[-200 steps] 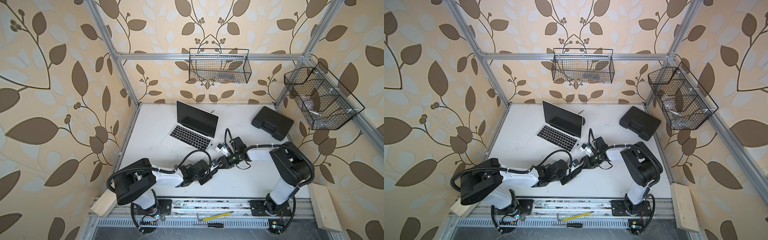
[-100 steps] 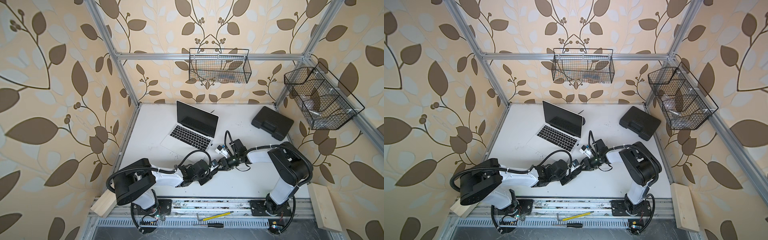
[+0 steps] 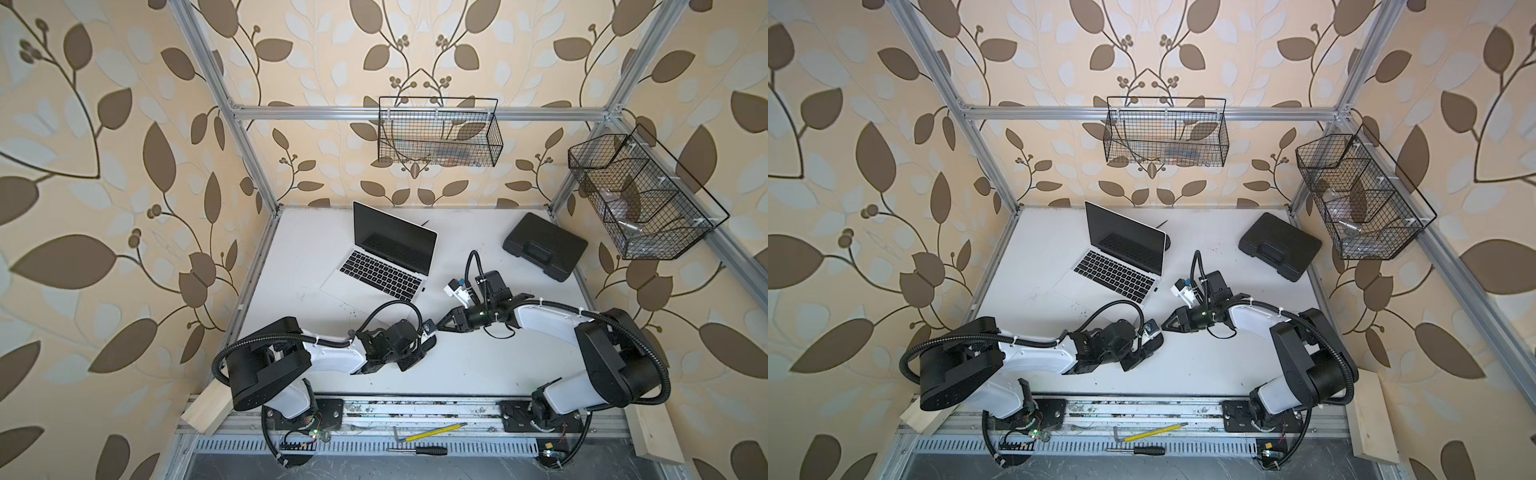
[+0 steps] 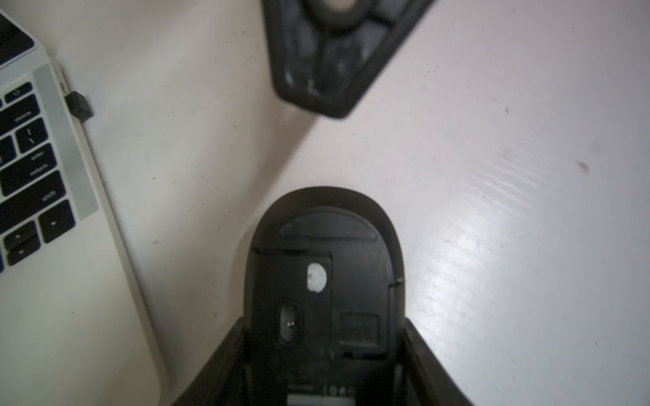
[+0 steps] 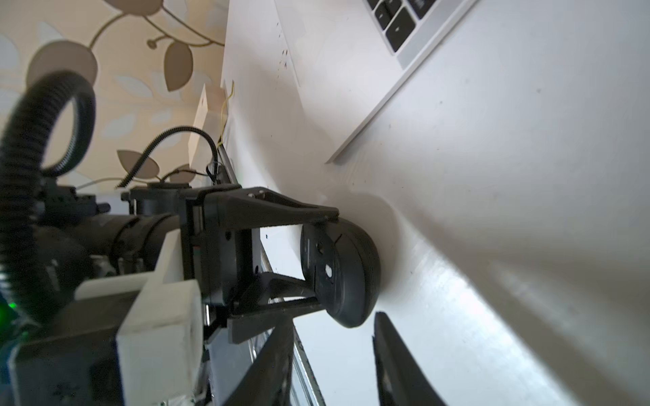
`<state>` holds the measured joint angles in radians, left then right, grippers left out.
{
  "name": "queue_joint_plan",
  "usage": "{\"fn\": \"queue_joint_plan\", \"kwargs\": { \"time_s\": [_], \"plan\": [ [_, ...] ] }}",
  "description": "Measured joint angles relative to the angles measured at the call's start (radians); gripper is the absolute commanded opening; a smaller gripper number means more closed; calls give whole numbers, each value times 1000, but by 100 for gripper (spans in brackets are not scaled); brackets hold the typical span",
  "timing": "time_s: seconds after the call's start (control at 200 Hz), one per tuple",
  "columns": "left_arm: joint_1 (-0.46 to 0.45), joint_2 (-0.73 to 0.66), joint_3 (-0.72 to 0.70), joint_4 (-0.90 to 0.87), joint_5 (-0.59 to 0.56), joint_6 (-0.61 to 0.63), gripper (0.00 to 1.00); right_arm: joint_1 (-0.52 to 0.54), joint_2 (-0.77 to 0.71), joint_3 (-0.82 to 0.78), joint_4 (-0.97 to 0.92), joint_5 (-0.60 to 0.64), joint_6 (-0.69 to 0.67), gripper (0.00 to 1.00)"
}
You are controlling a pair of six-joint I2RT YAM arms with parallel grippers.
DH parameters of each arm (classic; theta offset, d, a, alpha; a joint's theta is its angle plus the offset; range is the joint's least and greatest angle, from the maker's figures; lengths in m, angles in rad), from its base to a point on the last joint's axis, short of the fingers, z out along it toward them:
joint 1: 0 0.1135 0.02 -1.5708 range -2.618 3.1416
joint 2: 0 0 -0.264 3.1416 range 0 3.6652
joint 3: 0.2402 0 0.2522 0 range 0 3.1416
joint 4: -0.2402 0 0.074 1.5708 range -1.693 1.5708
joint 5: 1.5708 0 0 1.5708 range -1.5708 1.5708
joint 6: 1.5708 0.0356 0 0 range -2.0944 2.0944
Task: Insert the wireless mouse receiver into the laptop
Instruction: Close the lid on the mouse.
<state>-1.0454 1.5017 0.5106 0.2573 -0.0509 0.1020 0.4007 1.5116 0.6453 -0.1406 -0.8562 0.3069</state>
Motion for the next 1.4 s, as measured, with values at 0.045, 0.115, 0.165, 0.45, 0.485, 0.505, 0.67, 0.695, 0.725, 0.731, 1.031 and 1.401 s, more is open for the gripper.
{"fn": "queue_joint_plan", "kwargs": {
  "time_s": [0.045,0.115,0.165,0.45,0.485,0.505,0.67,0.695,0.725,0.731,1.031,1.401],
  "plan": [
    [0,0,0,0,0,0,36,10,10,0,-2,0,2,26],
    [0,0,0,0,1,0,36,24,37,0,2,-1,10,24],
    [0,0,0,0,1,0,36,35,59,0,6,-2,16,22],
    [6,-8,0,-19,0,0,35,47,132,4,52,-9,44,6],
    [6,-8,0,-21,0,0,35,47,133,4,53,-9,44,5],
    [6,-8,0,-21,0,0,35,47,133,4,54,-9,44,5],
    [6,-8,0,-21,0,-1,34,47,134,4,54,-8,45,1],
    [6,-8,0,-21,0,-1,33,48,134,5,54,-8,45,1],
    [6,-8,0,-21,0,-1,33,49,135,6,53,-7,45,0],
    [6,-8,0,-21,0,-1,33,49,135,6,53,-7,45,0],
    [13,-3,7,-37,-5,-28,28,72,160,46,31,40,91,0],
    [56,-14,9,-29,40,-111,25,142,42,61,-29,253,139,43]
  ]
}}
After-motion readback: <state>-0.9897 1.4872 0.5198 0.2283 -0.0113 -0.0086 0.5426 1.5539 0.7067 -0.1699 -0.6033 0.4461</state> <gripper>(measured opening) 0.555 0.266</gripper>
